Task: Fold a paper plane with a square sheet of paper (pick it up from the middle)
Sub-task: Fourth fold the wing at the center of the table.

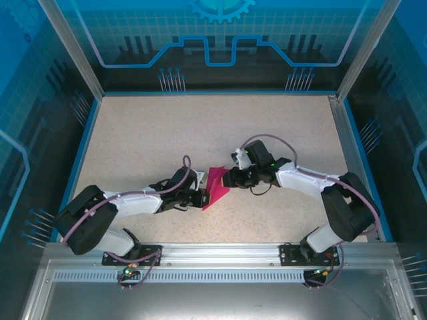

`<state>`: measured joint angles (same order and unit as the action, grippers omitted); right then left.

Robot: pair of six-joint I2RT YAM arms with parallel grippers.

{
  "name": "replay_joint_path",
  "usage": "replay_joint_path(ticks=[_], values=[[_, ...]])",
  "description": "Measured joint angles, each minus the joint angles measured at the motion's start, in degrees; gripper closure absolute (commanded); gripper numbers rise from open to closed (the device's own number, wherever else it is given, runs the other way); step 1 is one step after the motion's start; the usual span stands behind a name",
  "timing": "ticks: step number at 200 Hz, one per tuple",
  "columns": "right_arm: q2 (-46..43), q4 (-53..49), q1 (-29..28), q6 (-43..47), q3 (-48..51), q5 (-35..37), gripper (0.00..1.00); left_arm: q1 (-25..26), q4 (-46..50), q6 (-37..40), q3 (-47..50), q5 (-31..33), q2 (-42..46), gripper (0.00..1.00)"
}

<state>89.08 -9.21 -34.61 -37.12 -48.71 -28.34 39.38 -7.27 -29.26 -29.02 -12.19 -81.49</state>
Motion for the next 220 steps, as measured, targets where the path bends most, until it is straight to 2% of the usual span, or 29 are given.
replay_joint_path(ticks=[25, 57, 126, 139, 166, 186, 220], values=[[3.5, 1.0, -2.6, -0.1, -3.0, 0.0, 0.75, -0.9, -1.2, -0.7, 0.0, -2.9, -0.4, 1.0], [7.8, 2.9, -3.0, -1.3, -4.9, 0.0, 0.78, -1.6, -1.9, -0.8, 0.0, -4.7, -1.3, 0.99], [12.1, 3.9, -3.0, -2.4, -6.9, 0.4, 0.79, -1.7, -1.8, -0.9, 0.0, -4.8, -1.4, 0.79], [12.1, 3.9, -3.0, -2.5, -7.0, 0.5, 0.79, -1.7, -1.4, -0.8, 0.0, -4.8, -1.4, 0.73], [12.3, 3.9, -3.0, -2.5, -7.4, 0.5, 0.79, -1.7, -0.2, -0.8, 0.0, -4.7, -1.4, 0.69], [12.7, 3.9, -3.0, -2.5, -8.1, 0.4, 0.79, -1.7, 0.3, -0.8, -0.1, -4.6, -1.4, 0.68], [13.2, 3.9, -3.0, -2.5, -9.0, 0.4, 0.79, -1.6, 1.6, -0.6, -0.8, -3.8, -1.4, 0.75]])
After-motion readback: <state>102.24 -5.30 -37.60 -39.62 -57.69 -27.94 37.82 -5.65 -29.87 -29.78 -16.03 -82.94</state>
